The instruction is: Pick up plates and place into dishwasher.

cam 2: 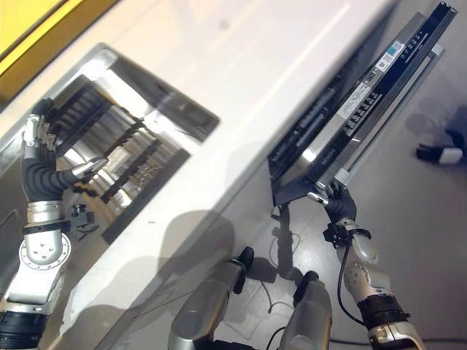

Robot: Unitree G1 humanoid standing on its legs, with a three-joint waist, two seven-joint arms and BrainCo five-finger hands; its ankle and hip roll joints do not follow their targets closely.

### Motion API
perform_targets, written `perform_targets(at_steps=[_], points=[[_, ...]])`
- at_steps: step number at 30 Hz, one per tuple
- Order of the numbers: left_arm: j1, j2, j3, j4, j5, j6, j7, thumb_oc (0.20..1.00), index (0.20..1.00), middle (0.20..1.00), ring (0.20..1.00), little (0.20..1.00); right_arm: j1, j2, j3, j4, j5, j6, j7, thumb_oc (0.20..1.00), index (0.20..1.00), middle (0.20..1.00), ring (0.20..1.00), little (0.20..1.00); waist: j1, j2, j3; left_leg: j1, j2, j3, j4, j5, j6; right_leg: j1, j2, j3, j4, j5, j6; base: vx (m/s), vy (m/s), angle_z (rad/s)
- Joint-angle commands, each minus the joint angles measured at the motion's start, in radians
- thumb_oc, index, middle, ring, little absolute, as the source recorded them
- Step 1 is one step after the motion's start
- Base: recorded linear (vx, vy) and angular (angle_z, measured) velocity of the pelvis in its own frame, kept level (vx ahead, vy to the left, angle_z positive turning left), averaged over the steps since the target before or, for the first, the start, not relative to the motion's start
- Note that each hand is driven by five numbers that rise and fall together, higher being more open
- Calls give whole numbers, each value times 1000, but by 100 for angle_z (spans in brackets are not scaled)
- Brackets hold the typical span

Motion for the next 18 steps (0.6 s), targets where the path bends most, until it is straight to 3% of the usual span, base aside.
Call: perform_targets(at_steps=[1, 8, 18], points=[[37, 90, 50, -33, 1, -26, -35, 1000, 1000, 1000, 1000, 1000, -272, 41, -33, -154, -34, -207, 58, 1000, 1000, 1000, 1000, 1000, 67, -96, -144, 17, -34, 17, 32, -114, 57, 163, -12, 6, -255, 175, -11, 86, -85, 34], [40, 90, 65, -26, 20, -20, -90, 1000, 1000, 1000, 1000, 1000, -215, 83, -32, -191, -51, -223, 47, 1000, 1000, 1000, 1000, 1000, 78, -140, -223, 107, -10, 0, -68, -83, 51, 268, 1, -26, -351, 197, 6, 83, -91, 18], [42, 66, 54, -23, 28, -1, -140, 1000, 1000, 1000, 1000, 1000, -115, 142, -14, -225, -148, -190, -46, 1000, 1000, 1000, 1000, 1000, 36, -149, -301, 231, 28, 17, -188, -60, 49, 345, 10, -8, -436, 213, 31, 14, -22, 0]])
